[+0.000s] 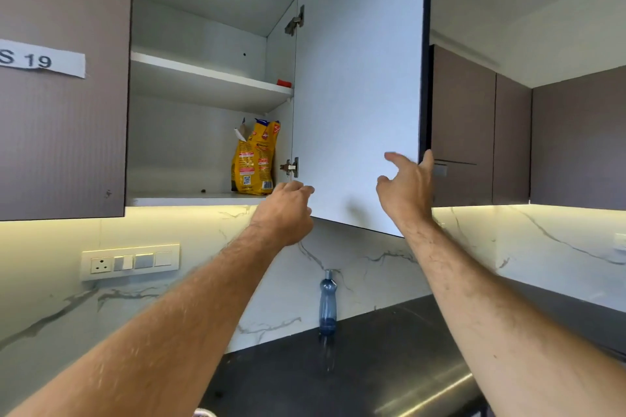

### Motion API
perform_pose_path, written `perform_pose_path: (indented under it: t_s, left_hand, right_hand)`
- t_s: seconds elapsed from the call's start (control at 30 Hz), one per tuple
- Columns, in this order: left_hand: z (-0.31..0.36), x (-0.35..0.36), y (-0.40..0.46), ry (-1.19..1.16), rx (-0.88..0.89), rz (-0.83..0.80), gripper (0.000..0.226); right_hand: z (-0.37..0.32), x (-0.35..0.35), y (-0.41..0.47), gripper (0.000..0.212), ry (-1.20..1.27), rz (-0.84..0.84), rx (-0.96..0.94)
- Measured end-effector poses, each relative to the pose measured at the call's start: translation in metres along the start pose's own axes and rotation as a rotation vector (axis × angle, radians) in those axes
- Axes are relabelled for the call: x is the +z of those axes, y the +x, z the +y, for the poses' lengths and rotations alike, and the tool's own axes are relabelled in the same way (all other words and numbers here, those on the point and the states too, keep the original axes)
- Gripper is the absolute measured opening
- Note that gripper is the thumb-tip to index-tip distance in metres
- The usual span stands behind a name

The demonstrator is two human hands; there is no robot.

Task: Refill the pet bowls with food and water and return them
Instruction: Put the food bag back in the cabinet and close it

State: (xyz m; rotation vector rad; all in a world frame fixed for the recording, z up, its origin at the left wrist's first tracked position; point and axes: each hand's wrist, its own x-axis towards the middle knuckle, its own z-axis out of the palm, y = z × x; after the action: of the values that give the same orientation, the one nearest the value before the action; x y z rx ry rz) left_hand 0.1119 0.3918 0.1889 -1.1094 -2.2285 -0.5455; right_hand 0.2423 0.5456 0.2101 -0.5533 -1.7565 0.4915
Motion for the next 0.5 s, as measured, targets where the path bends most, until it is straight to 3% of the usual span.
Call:
perform_pose_path:
  t_s: [0.17,0.37,0.5]
  left_hand:
    - [-0.007,-0.023,-0.008,0.032,-0.013,0.012,0.052]
    - [-0.024,-0.040,-0.012,0.067,-0.033,0.032,0.051]
    - [-0.051,-0.046,-0.019,0.105,-0.066,0.049,0.046]
  right_hand:
    - [-0.006,-0.001,-0.005,0.039,0.145,0.054,0.089]
    - [-0.027,0.009,-0.028,0.044,0.183,0.310,-0.024]
    - [-0.057,0.027,-0.053,0.053,0.322,0.352,-0.075]
